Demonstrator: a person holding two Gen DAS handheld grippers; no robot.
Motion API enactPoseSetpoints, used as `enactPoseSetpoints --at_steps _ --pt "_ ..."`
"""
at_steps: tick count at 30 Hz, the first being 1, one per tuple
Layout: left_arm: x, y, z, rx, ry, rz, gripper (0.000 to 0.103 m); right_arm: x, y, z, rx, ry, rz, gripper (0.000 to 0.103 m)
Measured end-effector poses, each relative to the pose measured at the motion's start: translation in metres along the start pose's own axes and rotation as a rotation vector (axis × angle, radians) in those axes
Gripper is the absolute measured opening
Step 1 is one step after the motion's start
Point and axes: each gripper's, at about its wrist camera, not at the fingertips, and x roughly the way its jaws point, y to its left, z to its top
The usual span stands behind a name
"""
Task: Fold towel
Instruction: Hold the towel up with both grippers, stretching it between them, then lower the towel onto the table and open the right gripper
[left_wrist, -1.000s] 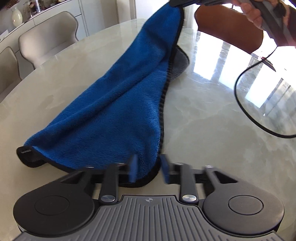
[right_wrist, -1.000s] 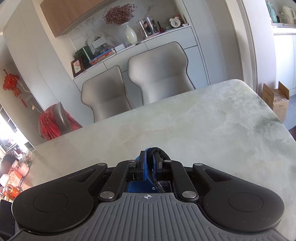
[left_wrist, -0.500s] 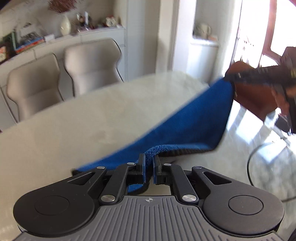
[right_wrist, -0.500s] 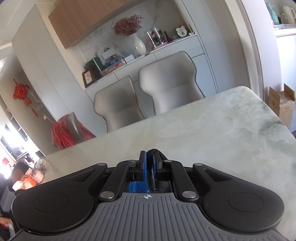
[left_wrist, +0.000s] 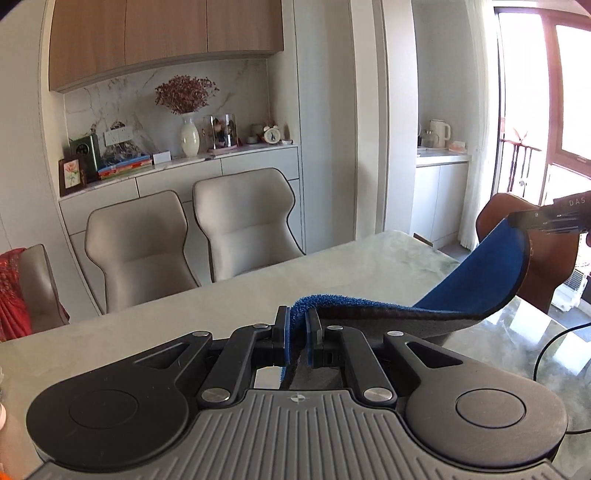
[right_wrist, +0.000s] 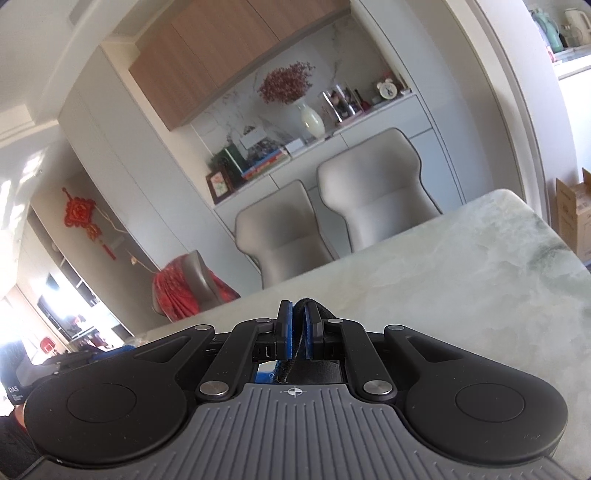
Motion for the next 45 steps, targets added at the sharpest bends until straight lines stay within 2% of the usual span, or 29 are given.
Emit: enactPoseSetpoints --at_steps 6,15,19,22,24,27,28,29,31,32,34,38,40,43,45 --pt "-0.008 0.004 0.020 0.021 -0.050 0.011 0.008 -0.017 0.026 0.027 -0.050 -0.057 0.032 0.008" --pt "0.026 0.018 0.046 0.084 -0.063 0.072 0.008 0.030 0.009 0.052 -0.001 -0.022 0.015 0.008" --pt "0.018 0.014 0.060 0.118 -0.105 0.076 0.008 0.027 0.014 0.069 -0.019 -0.088 0.065 0.008" --pt "0.015 0.005 0.049 0.150 -0.091 0.052 0.011 0.013 0.019 0.074 -0.047 -0.133 0.097 0.008" --pt "0.017 -0.001 0.036 0.167 -0.064 0.046 0.011 0.008 0.017 0.069 -0.047 -0.119 0.101 0.008" --pt "0.027 -0.004 0.004 0.150 0.030 0.015 0.011 0.013 0.009 0.040 -0.067 -0.010 0.050 0.009" --pt "0.031 -0.004 -0.004 0.137 0.056 0.011 0.011 0.018 0.006 0.029 -0.059 0.042 0.043 0.015" --pt "0.033 -0.004 -0.009 0.131 0.072 0.012 0.011 0.027 0.002 0.013 -0.047 0.118 0.047 0.031" --pt "0.037 -0.002 -0.021 0.118 0.101 0.007 0.011 0.044 0.006 -0.025 -0.106 0.228 0.008 0.055" --pt "0.039 0.000 -0.027 0.110 0.116 0.004 0.011 0.054 0.013 -0.042 -0.173 0.276 -0.018 0.059" --pt "0.044 -0.001 -0.041 0.114 0.148 -0.013 0.011 0.078 0.029 -0.078 -0.319 0.384 -0.071 0.059" --pt "0.068 -0.008 -0.083 0.102 0.256 -0.055 0.014 0.125 0.049 -0.131 -0.490 0.525 -0.117 0.059" --pt "0.083 -0.013 -0.106 0.095 0.312 -0.069 0.014 0.140 0.058 -0.145 -0.560 0.527 -0.123 0.059" --pt "0.100 -0.017 -0.133 0.075 0.356 -0.066 0.015 0.161 0.073 -0.156 -0.674 0.513 -0.086 0.059" --pt "0.109 -0.016 -0.145 0.054 0.368 -0.056 0.021 0.174 0.077 -0.163 -0.723 0.512 -0.076 0.059"
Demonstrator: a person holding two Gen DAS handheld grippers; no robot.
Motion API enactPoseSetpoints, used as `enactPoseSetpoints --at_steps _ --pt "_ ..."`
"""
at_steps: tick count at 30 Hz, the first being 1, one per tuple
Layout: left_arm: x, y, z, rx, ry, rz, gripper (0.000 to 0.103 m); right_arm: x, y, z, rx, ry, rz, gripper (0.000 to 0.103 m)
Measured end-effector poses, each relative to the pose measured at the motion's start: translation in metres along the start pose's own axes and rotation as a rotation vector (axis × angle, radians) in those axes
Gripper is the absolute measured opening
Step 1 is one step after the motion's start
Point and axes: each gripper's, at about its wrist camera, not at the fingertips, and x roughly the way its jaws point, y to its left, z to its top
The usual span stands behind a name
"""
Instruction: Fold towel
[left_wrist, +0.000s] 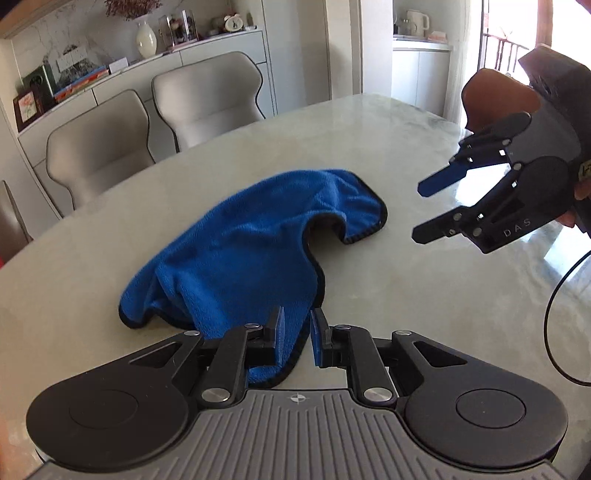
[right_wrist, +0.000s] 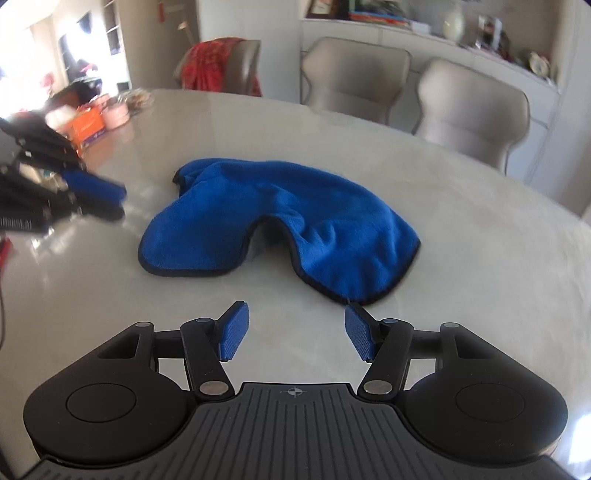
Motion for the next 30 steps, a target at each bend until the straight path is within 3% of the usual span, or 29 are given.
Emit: enactPoseSetpoints --at_steps 5,10,18,20,22,30 --pt "0.020 -0.001 -0.016 0.018 0.013 0.033 0.037 0.037 0.007 0.006 -0.046 -0.003 -0.012 0.056" --pt "0.035 -0.001 -0.020 0.046 0.031 0.024 0.038 0.070 0.014 0.004 -0.066 0.008 -0.079 0.044" --pt "0.050 0.001 -0.024 0.038 0.056 0.015 0.045 0.097 0.007 0.013 -0.021 0.018 -0.108 0.043" --pt "0.051 0.000 -0.024 0.039 0.059 0.019 0.046 0.102 0.005 0.014 -0.012 0.017 -0.103 0.023" --pt "0.054 -0.001 -0.024 0.040 0.062 0.023 0.046 0.108 0.003 0.016 -0.002 0.024 -0.138 0.012" --pt "0.062 -0.006 -0.024 0.077 0.089 0.055 0.047 0.074 -0.014 0.033 0.027 -0.072 -0.107 0.007"
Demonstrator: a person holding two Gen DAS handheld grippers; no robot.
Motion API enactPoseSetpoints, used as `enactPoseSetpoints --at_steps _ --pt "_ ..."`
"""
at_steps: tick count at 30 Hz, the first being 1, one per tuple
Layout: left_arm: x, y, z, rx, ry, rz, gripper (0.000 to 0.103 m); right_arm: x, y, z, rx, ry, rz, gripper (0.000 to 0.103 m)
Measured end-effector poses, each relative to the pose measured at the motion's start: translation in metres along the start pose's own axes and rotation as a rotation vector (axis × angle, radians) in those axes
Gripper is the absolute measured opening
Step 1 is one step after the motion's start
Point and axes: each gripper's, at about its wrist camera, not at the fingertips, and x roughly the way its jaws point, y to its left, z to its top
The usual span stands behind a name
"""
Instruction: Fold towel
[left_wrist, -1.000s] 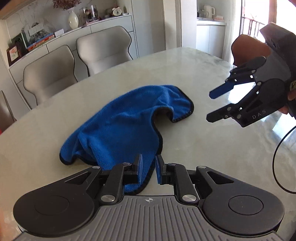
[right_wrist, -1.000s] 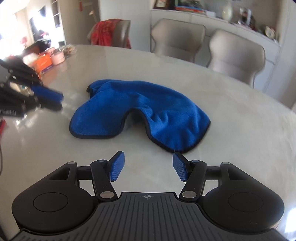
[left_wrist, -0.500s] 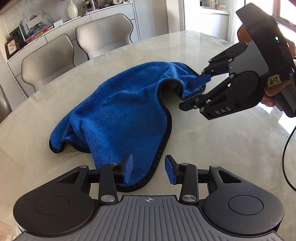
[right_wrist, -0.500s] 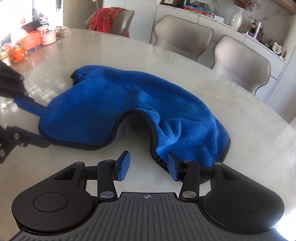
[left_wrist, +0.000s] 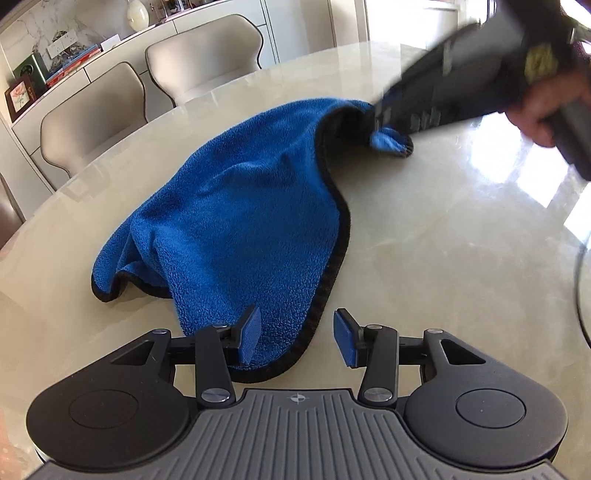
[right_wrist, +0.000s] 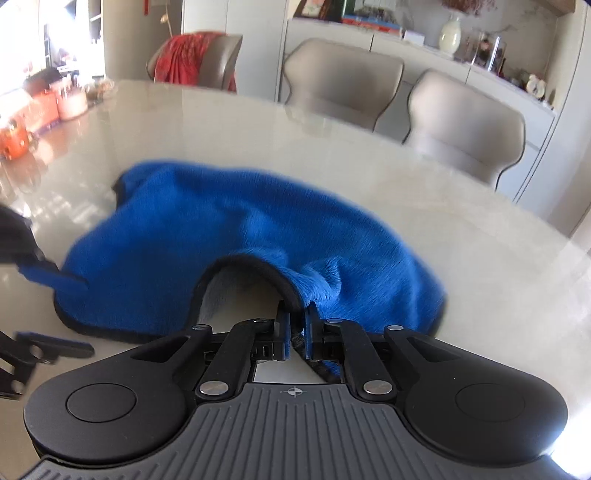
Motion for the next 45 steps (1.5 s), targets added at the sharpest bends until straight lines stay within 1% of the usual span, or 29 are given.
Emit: enactPoseSetpoints --at_steps 2,4,8,10,13,15,20,21,23,24,25,26,28,29,31,32,34,37,40,41,45 --pt "0.001 -0.002 0.002 0.007 -0.003 0.009 0.053 -0.008 -0.006 0.010 0.014 -0.030 0.015 0.006" --pt "0.003 -0.003 0.003 0.017 -0.009 0.027 0.055 -0.015 -0.015 0.020 0.039 -0.057 0.021 0.006" --pt "0.004 -0.003 0.010 0.008 -0.007 0.036 0.055 -0.020 -0.027 0.032 0.078 -0.087 0.045 0.006" --pt "0.004 -0.003 0.016 0.007 -0.012 0.044 0.055 -0.022 -0.034 0.038 0.101 -0.099 0.070 0.006" --pt "0.005 -0.006 0.026 0.014 -0.041 0.056 0.055 -0.023 -0.037 0.045 0.081 -0.104 0.073 0.006" --pt "0.008 -0.008 0.032 0.016 -0.043 0.060 0.055 -0.025 -0.037 0.047 0.068 -0.107 0.074 0.006" --pt "0.013 -0.027 0.049 0.028 -0.072 0.052 0.055 -0.029 -0.040 0.056 0.085 -0.115 0.098 0.006" --pt "0.014 -0.030 0.051 0.032 -0.074 0.058 0.055 -0.030 -0.040 0.058 0.084 -0.120 0.099 0.006" --pt "0.019 -0.035 0.054 0.033 -0.064 0.092 0.055 -0.032 -0.040 0.059 0.078 -0.126 0.097 0.006" --pt "0.022 -0.033 0.054 0.014 -0.056 0.098 0.054 -0.033 -0.040 0.059 0.074 -0.129 0.096 0.006" --pt "0.024 -0.031 0.053 -0.012 -0.045 0.100 0.046 -0.035 -0.041 0.059 0.073 -0.131 0.093 0.006" --pt "0.026 -0.026 0.053 -0.038 -0.030 0.098 0.031 -0.036 -0.041 0.059 0.071 -0.131 0.092 0.006" --pt "0.028 -0.015 0.049 -0.082 0.004 0.099 0.023 -0.040 -0.045 0.057 0.065 -0.133 0.081 0.006" --pt "0.025 -0.009 0.047 -0.090 0.007 0.111 0.015 -0.041 -0.046 0.056 0.062 -0.132 0.082 0.006" --pt "0.018 0.003 0.044 -0.103 0.005 0.138 0.008 -0.045 -0.050 0.053 0.050 -0.121 0.089 0.006" --pt "0.015 0.009 0.043 -0.110 0.003 0.151 0.006 -0.045 -0.050 0.051 0.044 -0.117 0.091 0.006" --pt "0.004 0.022 0.043 -0.138 -0.014 0.171 0.005 -0.045 -0.049 0.043 0.009 -0.095 0.088 0.006" --pt "-0.023 0.044 0.045 -0.170 -0.060 0.193 0.005 -0.040 -0.044 0.030 -0.041 -0.053 0.088 0.006" --pt "-0.049 0.058 0.053 -0.147 -0.108 0.234 0.005 -0.032 -0.035 0.019 -0.089 -0.022 0.097 0.006" --pt "-0.058 0.061 0.056 -0.137 -0.124 0.249 0.005 -0.030 -0.025 0.013 -0.114 -0.021 0.095 0.006" --pt "-0.080 0.067 0.067 -0.125 -0.162 0.270 0.005 -0.020 0.003 0.002 -0.192 -0.024 0.081 0.006"
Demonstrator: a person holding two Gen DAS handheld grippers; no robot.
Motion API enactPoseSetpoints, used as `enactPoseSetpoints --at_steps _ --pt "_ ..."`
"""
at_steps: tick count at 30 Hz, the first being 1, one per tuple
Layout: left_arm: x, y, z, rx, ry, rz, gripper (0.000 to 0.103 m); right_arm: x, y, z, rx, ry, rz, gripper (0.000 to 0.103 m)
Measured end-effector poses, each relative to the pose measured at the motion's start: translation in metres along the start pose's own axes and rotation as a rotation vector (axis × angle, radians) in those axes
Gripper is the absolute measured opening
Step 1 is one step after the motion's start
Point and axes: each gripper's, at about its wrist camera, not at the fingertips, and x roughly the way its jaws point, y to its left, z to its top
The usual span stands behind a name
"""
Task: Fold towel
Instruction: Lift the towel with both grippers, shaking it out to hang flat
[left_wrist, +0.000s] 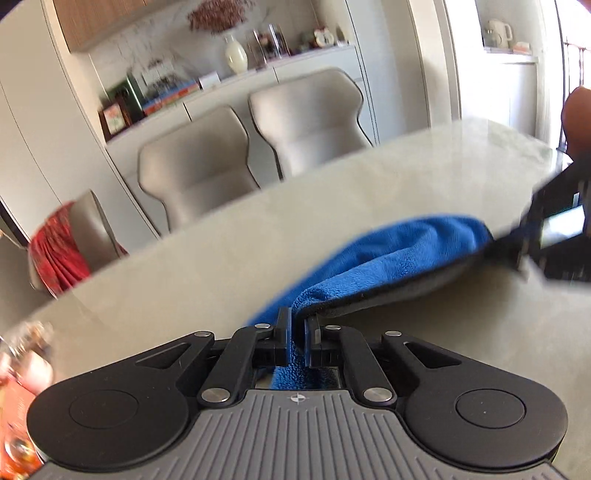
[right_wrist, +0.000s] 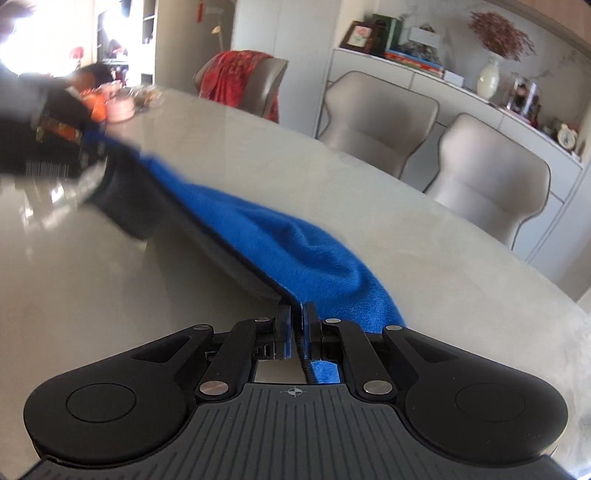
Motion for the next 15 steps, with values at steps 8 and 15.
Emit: enactPoseSetpoints --at_steps 8,15 --pt "-0.017 -0.006 0.016 0.031 -0.027 -0.009 0.005 0.025 0.049 -0.018 -0.117 0.037 -0.097 0.008" --pt "-0.024 -0.007 0.020 0.043 -0.045 -0.001 0.005 0.042 0.073 -0.034 -0.158 0.077 -0.180 0.028"
